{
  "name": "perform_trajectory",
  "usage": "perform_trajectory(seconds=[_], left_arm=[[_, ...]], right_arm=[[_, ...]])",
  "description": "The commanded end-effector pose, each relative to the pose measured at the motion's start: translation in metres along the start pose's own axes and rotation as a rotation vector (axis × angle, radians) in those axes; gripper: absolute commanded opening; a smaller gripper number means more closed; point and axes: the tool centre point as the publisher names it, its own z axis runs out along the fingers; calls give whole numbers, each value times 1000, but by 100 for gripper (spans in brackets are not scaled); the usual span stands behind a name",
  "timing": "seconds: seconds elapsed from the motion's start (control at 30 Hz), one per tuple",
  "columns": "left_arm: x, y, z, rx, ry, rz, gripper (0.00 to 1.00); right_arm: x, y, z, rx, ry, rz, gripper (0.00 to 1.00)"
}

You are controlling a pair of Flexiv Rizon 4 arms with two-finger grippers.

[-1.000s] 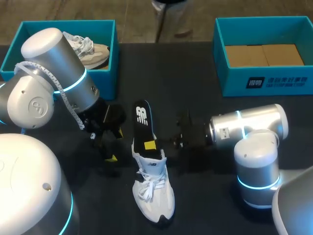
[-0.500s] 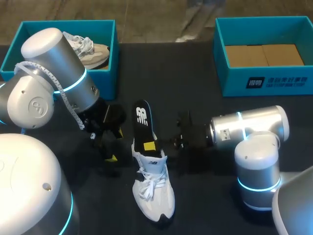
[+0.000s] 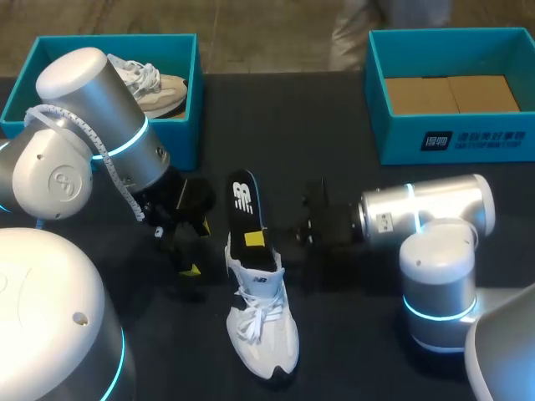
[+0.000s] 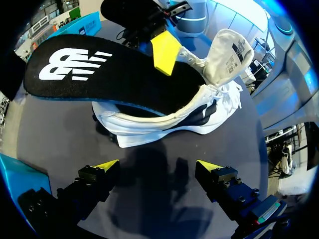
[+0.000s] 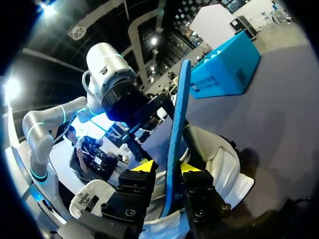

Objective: Take the shoe out of the shoebox, open the shoe tongue, remove and reinsert the insole, then place the shoe into the shoebox

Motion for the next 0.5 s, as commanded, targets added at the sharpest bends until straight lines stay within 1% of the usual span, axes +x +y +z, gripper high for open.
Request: perform_trajectory(seconds=[0.03, 0.13, 0.23, 0.33, 0.4, 0.43, 0.5], left_arm=[[1, 0, 0, -1, -3, -1, 100], [1, 0, 0, -1, -3, -1, 100], [1, 0, 0, -1, -3, -1, 100], [1, 0, 0, -1, -3, -1, 100], [1, 0, 0, -1, -3, -1, 100], [1, 0, 0, -1, -3, -1, 100], [1, 0, 0, -1, -3, -1, 100]], right_arm=[[0, 5, 4, -2, -4, -2, 25], [-2, 8, 4, -10, -5, -2, 21], [-4, 11, 4, -16, -5, 1, 19], [-6, 13, 4, -22, -7, 4, 15], [-7, 14, 4, -24, -7, 6, 9], [-8, 15, 4, -26, -7, 7, 2], [-9, 15, 4, -25, -8, 12, 0]])
